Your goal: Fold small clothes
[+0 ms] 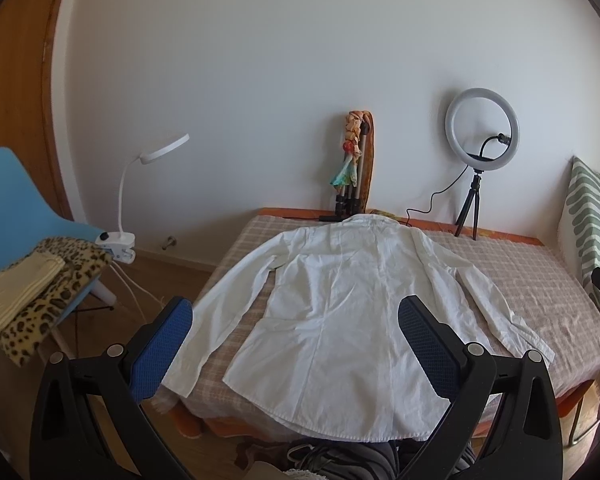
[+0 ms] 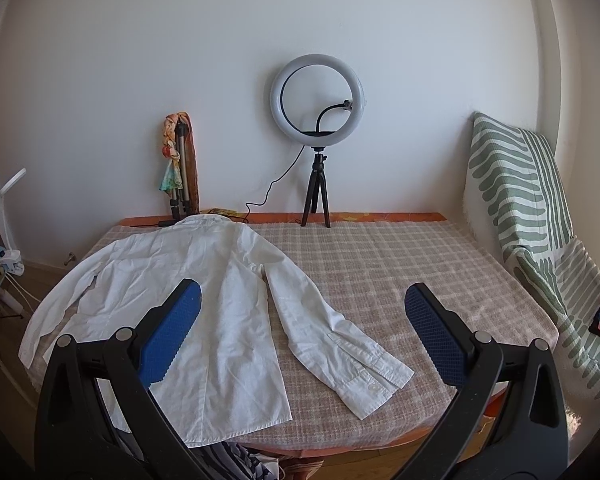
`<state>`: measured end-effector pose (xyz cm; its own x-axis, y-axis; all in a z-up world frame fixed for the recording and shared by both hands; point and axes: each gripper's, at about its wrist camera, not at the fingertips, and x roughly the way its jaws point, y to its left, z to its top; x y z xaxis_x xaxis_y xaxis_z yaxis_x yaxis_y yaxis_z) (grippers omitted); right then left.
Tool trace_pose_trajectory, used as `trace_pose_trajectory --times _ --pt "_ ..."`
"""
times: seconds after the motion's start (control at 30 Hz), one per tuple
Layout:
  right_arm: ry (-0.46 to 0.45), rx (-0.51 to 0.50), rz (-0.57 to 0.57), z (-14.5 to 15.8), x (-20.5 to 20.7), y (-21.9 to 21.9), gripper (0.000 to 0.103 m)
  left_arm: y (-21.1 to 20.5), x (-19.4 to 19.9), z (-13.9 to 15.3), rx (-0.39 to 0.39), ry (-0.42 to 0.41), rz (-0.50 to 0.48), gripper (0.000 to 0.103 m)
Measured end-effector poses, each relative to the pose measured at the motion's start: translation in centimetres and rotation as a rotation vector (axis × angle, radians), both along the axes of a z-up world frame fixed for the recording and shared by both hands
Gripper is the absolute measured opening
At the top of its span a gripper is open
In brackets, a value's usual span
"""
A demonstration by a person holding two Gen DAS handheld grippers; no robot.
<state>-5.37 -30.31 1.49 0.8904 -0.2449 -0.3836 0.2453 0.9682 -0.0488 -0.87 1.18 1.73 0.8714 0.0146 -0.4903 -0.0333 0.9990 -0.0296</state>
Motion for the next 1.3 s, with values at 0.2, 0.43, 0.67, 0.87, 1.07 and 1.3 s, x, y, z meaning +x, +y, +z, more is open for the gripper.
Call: trace_pose_trajectory --times 0.2,0.43,0.67,0.87,1.07,1.3 --pt "0.0 -0.001 -0.001 0.14 0.01 0.07 0.103 0.23 -0.27 0.19 -0.006 -0.005 0.002 0.103" --pt "0.0 0.002 0.001 0.43 -0.05 0.12 0.103 0.33 -0.27 0.24 -0.007 -0.004 0.003 0.102" --pt "-0.002 0.002 0.001 0.3 -0.08 0.13 0.103 0.42 -0.28 0.21 -0.009 -0.004 0.002 0.102" --pt "-0.003 0.002 0.001 0.38 -0.06 0.25 0.103 0.43 -0.31 0.22 -0.008 -0.005 0.003 0.103" --pt "-0.003 0.0 0.002 0.38 -0.1 0.25 0.103 0.49 -0.3 0.2 -0.009 -0.004 0.003 0.102" --pt "-0.003 0.0 0.006 0.51 -0.14 0.41 0.103 0.85 -0.4 0.18 -0.014 -0.005 0.008 0.103"
